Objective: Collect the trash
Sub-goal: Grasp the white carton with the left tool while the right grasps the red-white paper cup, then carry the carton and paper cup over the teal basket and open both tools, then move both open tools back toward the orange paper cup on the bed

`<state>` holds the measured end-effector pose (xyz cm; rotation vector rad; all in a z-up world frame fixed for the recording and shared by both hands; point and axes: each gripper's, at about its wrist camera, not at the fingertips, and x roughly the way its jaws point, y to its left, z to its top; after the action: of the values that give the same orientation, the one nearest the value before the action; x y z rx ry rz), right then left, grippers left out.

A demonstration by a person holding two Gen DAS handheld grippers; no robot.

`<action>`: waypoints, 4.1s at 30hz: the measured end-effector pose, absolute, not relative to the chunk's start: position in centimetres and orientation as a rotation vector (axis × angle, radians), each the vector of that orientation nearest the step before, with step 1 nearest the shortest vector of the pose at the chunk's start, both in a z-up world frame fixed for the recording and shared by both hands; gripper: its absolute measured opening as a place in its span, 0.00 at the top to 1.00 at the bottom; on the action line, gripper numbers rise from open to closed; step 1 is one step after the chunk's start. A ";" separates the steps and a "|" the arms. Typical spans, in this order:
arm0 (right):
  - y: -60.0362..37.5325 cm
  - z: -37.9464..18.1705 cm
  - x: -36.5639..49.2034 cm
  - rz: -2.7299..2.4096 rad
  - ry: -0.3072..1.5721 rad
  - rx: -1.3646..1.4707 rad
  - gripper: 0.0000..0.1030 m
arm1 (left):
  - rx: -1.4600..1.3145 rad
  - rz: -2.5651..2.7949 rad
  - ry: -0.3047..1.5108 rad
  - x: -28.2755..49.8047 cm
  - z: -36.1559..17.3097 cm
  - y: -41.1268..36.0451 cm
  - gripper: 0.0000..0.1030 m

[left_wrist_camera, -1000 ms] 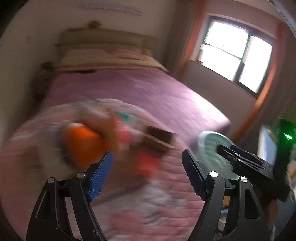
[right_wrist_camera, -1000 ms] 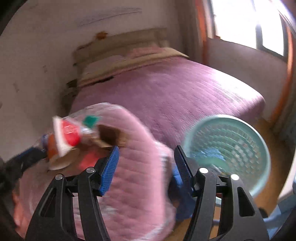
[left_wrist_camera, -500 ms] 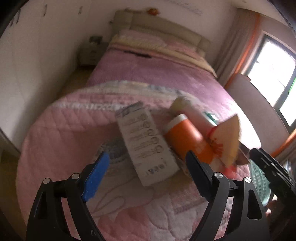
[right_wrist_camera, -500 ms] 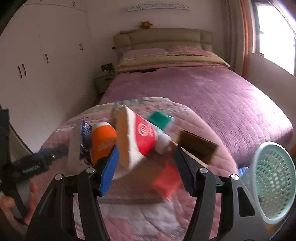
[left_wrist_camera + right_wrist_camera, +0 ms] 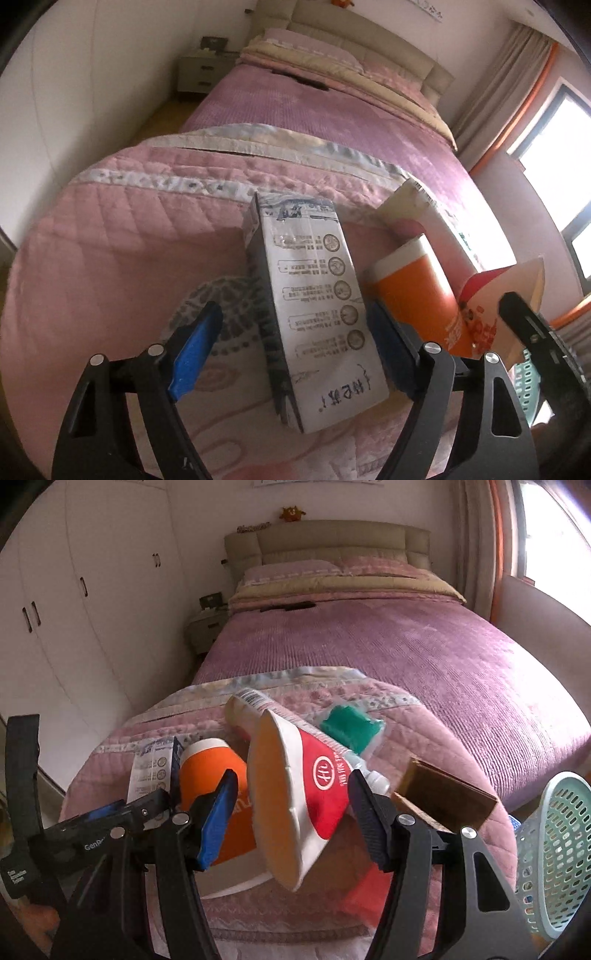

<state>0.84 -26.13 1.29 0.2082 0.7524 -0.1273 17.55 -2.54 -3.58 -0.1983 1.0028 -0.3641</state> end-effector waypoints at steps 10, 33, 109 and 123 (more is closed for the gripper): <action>-26.5 1.0 0.5 -0.149 0.734 0.180 0.76 | -0.120 -0.383 0.986 15.9 -3.1 -3.5 0.26; -28.0 3.7 -8.5 -0.131 0.657 0.248 0.77 | -0.163 -0.468 0.836 7.7 -0.3 -0.4 0.50; -49.5 2.6 -20.6 -0.568 0.617 0.552 0.57 | 0.121 -0.962 0.715 -3.7 4.1 -26.4 0.28; -37.2 3.9 -11.5 -0.202 0.634 0.272 0.46 | -0.047 -0.561 0.738 4.5 4.7 -10.7 0.20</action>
<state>-11.49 -37.17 3.92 0.2719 0.6338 -0.2016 4.52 -10.69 4.71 -0.0469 0.7376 -0.5611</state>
